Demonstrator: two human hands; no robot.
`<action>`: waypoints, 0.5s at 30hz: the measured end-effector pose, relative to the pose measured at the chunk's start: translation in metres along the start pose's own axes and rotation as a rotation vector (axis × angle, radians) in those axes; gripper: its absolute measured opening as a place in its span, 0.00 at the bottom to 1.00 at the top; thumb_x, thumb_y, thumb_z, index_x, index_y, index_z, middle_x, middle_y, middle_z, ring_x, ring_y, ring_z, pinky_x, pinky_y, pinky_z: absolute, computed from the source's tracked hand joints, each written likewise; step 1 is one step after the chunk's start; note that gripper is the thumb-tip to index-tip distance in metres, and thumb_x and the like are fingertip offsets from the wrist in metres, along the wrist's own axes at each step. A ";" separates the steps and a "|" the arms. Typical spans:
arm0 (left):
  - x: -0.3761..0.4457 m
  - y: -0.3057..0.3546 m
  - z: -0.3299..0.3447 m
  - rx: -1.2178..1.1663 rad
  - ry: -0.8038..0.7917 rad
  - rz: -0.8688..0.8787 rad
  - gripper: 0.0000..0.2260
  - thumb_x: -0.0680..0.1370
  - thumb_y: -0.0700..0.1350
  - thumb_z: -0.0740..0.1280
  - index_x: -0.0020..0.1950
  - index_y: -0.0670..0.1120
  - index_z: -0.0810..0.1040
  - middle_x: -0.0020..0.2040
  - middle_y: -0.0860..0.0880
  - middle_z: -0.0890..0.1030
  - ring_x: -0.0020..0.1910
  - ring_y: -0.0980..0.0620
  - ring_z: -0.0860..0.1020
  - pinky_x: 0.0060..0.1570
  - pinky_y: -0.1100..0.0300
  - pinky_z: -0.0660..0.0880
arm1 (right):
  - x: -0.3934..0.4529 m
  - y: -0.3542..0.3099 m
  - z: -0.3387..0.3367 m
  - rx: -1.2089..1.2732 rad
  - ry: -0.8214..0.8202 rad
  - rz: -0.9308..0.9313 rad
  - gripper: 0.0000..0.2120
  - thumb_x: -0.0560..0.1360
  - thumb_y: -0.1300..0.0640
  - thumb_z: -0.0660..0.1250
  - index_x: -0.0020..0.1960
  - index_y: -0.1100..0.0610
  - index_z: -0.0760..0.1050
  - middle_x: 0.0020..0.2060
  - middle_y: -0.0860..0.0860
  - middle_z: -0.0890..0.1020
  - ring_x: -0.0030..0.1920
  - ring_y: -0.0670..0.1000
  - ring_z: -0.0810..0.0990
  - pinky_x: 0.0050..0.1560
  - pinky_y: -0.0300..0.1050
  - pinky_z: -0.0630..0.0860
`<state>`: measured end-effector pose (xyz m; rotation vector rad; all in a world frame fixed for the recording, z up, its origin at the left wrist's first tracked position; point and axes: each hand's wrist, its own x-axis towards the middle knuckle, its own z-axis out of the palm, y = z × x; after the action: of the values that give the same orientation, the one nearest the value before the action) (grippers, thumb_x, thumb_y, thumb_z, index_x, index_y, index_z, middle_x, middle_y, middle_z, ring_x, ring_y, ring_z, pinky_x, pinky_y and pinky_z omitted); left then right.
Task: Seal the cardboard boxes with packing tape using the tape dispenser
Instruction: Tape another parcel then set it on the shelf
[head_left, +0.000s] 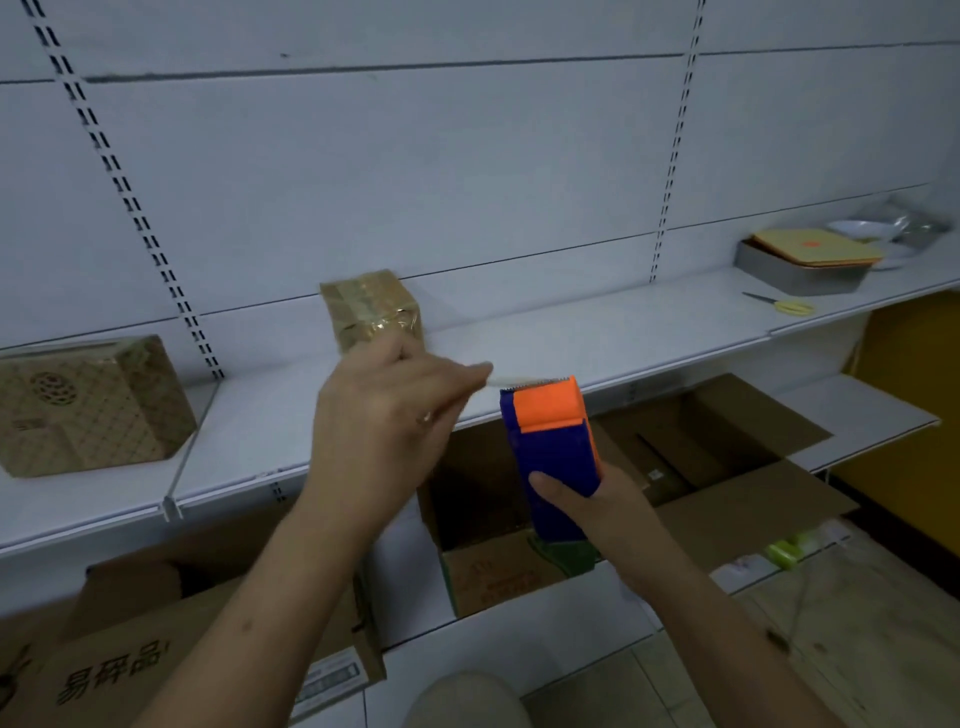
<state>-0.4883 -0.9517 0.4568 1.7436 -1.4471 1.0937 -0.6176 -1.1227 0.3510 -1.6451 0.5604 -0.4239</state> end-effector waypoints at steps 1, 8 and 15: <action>-0.009 0.010 0.006 0.035 -0.005 0.040 0.07 0.77 0.42 0.72 0.53 0.47 0.87 0.46 0.51 0.86 0.41 0.49 0.77 0.37 0.53 0.73 | 0.000 -0.001 0.001 0.059 0.016 0.030 0.23 0.71 0.47 0.73 0.63 0.54 0.73 0.53 0.49 0.82 0.52 0.49 0.81 0.43 0.37 0.78; -0.058 0.057 0.057 0.106 -0.238 -0.075 0.19 0.79 0.48 0.59 0.65 0.44 0.79 0.58 0.48 0.83 0.50 0.50 0.75 0.44 0.56 0.77 | -0.006 -0.023 -0.002 0.606 -0.080 0.268 0.13 0.78 0.56 0.64 0.61 0.56 0.73 0.52 0.57 0.82 0.51 0.58 0.81 0.43 0.50 0.79; -0.080 0.090 0.078 0.030 -0.428 -0.188 0.34 0.71 0.47 0.72 0.76 0.46 0.68 0.76 0.47 0.68 0.60 0.48 0.71 0.50 0.54 0.77 | -0.016 -0.021 -0.017 0.803 -0.145 0.254 0.30 0.73 0.38 0.61 0.70 0.53 0.72 0.63 0.57 0.80 0.64 0.59 0.77 0.59 0.56 0.76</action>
<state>-0.5646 -0.9999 0.3453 2.1795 -1.4720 0.6724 -0.6375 -1.1249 0.3754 -0.8143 0.4046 -0.2817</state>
